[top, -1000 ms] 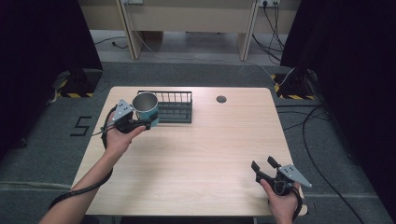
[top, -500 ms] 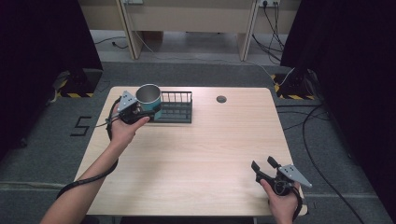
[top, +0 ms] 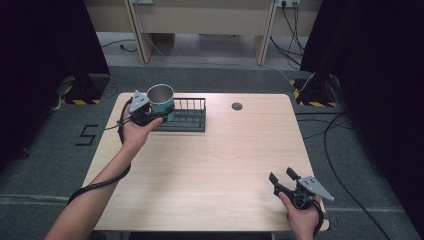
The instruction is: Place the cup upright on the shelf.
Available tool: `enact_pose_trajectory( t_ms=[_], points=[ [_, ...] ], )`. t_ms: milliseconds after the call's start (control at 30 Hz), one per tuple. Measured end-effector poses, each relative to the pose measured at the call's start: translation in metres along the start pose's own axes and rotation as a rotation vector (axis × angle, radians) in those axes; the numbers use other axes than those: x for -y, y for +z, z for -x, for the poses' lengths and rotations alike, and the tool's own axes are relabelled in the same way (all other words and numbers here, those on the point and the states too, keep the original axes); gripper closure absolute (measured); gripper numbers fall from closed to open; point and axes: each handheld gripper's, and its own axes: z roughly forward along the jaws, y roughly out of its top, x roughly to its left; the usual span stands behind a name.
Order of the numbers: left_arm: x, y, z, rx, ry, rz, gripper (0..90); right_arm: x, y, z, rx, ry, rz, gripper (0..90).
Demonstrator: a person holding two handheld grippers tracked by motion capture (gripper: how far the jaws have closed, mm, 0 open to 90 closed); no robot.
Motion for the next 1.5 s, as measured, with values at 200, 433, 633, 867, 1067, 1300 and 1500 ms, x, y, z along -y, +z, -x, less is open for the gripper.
enact_pose_trajectory(
  t_ms=[200,433,633,867,1067,1300,1500],
  points=[
    [-0.005,0.008,-0.006,-0.022,0.002,-0.006,16.7,0.0,0.0,0.0,-0.001,0.002,0.0,25.6],
    [-0.008,0.02,-0.011,-0.035,-0.002,-0.023,16.7,0.0,0.0,0.001,-0.001,0.008,0.001,25.6],
    [-0.01,0.032,-0.013,-0.042,-0.012,-0.032,16.6,0.0,0.0,0.001,-0.002,0.012,0.003,25.6],
    [-0.006,0.046,-0.013,-0.05,-0.029,-0.052,16.6,0.0,-0.001,0.001,-0.004,0.013,0.003,25.6],
    [0.002,0.055,-0.013,-0.061,-0.037,-0.075,16.6,0.0,-0.001,0.001,-0.006,0.013,0.004,25.6],
    [0.004,0.06,-0.011,-0.068,-0.039,-0.086,16.6,0.0,-0.001,0.001,-0.007,0.011,0.004,25.7],
    [0.0,0.065,-0.011,-0.07,-0.036,-0.087,16.6,0.0,-0.001,0.001,-0.008,0.008,0.003,25.8]
  ],
)
